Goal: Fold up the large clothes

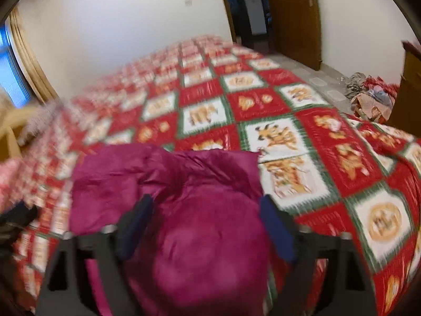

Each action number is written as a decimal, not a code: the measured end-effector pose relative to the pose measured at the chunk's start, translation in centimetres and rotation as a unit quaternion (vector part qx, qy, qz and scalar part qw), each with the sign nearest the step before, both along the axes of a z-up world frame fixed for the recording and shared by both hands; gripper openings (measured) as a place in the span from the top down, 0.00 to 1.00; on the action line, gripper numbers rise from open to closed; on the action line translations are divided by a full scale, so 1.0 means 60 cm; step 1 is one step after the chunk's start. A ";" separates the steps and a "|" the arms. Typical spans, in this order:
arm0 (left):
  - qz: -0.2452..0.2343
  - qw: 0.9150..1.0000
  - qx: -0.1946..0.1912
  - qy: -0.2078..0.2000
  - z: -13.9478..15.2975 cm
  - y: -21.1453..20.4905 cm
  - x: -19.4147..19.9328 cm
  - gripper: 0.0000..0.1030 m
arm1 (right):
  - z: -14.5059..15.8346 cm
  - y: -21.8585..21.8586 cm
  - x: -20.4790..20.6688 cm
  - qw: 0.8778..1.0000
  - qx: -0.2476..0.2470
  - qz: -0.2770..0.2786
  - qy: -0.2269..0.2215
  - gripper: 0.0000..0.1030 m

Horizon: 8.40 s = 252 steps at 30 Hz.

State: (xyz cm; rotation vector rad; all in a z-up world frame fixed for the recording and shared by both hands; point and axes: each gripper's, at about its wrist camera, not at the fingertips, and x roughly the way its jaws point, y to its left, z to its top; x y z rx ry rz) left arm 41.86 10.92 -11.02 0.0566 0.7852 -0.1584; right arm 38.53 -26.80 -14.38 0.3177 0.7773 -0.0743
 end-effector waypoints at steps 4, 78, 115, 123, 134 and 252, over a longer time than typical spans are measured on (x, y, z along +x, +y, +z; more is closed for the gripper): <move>0.002 0.999 0.029 -0.013 -0.004 -0.001 -0.031 0.01 | 0.029 -0.008 -0.088 1.000 0.012 -0.009 -0.027 0.09; -0.074 0.985 -0.101 0.117 -0.127 -0.085 0.033 0.19 | -0.066 0.056 -0.030 0.990 0.018 0.137 0.035 0.47; -0.104 0.989 -0.079 0.068 -0.066 -0.034 -0.211 0.42 | -0.045 0.107 -0.245 0.990 0.089 0.103 0.023 0.67; -0.124 0.987 -0.089 0.054 -0.021 -0.061 -0.255 0.43 | 0.004 0.080 -0.298 0.993 0.076 0.088 -0.011 0.68; -0.172 0.979 -0.095 0.052 0.001 -0.131 -0.286 0.43 | 0.035 0.026 -0.355 0.997 0.059 0.051 -0.029 0.68; -0.139 0.986 0.051 0.076 -0.069 -0.438 -0.030 0.01 | 0.001 -0.214 -0.163 0.997 -0.014 -0.073 0.020 0.81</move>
